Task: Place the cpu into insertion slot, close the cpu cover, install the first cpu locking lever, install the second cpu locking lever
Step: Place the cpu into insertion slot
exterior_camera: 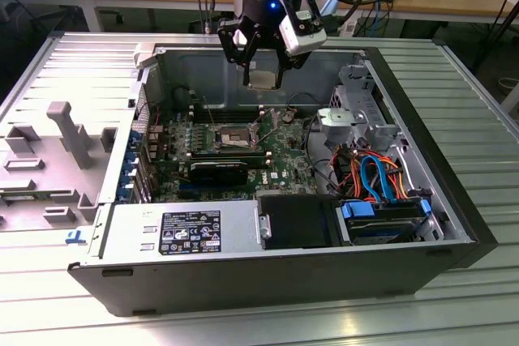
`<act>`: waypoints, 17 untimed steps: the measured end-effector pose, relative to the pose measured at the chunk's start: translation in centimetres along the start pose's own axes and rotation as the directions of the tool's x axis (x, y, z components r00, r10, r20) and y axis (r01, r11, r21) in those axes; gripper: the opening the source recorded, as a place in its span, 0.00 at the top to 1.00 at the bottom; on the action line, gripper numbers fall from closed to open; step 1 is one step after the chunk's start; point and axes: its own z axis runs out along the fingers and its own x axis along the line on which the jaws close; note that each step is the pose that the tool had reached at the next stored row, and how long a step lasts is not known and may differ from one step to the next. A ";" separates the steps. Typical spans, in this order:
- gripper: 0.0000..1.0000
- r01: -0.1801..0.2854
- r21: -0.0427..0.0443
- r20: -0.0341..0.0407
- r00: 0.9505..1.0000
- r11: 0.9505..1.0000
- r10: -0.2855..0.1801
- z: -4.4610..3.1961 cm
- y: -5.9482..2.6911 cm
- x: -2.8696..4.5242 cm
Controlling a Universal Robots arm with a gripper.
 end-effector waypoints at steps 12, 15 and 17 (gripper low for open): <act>0.45 -0.009 0.000 0.001 1.000 1.000 0.009 0.00 -0.02 0.00; 0.45 -0.012 0.000 0.001 1.000 1.000 0.012 0.00 -0.02 0.00; 0.45 -0.014 0.000 0.001 1.000 1.000 0.014 0.01 -0.03 0.00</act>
